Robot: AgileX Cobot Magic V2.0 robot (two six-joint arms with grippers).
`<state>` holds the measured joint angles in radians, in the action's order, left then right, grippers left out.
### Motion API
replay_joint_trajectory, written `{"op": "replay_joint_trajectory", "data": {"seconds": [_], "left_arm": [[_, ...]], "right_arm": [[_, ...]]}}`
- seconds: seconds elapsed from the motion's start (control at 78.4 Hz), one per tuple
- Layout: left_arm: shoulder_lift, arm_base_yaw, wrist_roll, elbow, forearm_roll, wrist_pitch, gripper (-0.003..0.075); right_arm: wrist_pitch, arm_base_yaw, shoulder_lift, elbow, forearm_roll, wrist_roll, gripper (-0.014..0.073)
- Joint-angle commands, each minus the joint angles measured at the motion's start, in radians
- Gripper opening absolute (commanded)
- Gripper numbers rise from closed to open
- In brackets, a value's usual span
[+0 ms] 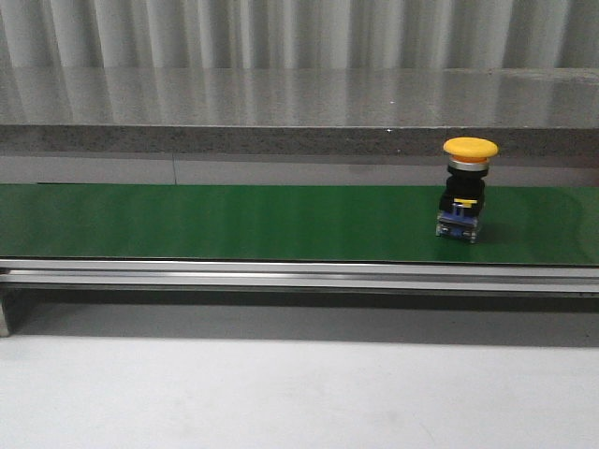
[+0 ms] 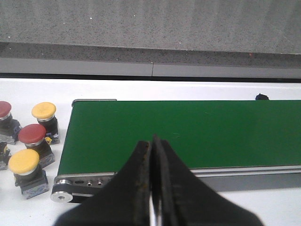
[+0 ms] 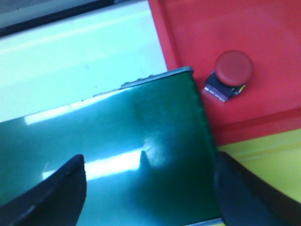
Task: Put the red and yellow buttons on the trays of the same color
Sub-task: 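Grasp the yellow button at the belt's far end with the right gripper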
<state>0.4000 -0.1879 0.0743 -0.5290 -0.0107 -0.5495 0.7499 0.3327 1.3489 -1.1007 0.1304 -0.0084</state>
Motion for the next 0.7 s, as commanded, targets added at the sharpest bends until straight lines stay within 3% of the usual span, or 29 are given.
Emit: {"op": "replay_joint_trajectory", "data": {"seconds": [0.0, 0.255, 0.434, 0.561, 0.689], "left_arm": [[0.008, -0.009, 0.0, -0.027, 0.011, 0.068, -0.002], [0.008, -0.009, 0.0, -0.027, 0.011, 0.068, -0.002], [0.008, -0.009, 0.0, -0.027, 0.011, 0.068, -0.002], [0.008, -0.009, 0.0, -0.027, 0.011, 0.068, -0.002], [0.008, -0.009, 0.0, -0.027, 0.011, 0.068, -0.002]], "right_arm": [[0.01, -0.04, -0.058, -0.019, 0.007, -0.011, 0.0562], [0.134, -0.184, -0.06, -0.019, 0.031, -0.063, 0.061], [0.193, -0.282, -0.055, -0.019, 0.086, -0.176, 0.0637], [0.278, -0.316, -0.008, -0.019, 0.111, -0.239, 0.0637], [0.266, -0.338, 0.058, -0.021, 0.129, -0.289, 0.0637]]}}
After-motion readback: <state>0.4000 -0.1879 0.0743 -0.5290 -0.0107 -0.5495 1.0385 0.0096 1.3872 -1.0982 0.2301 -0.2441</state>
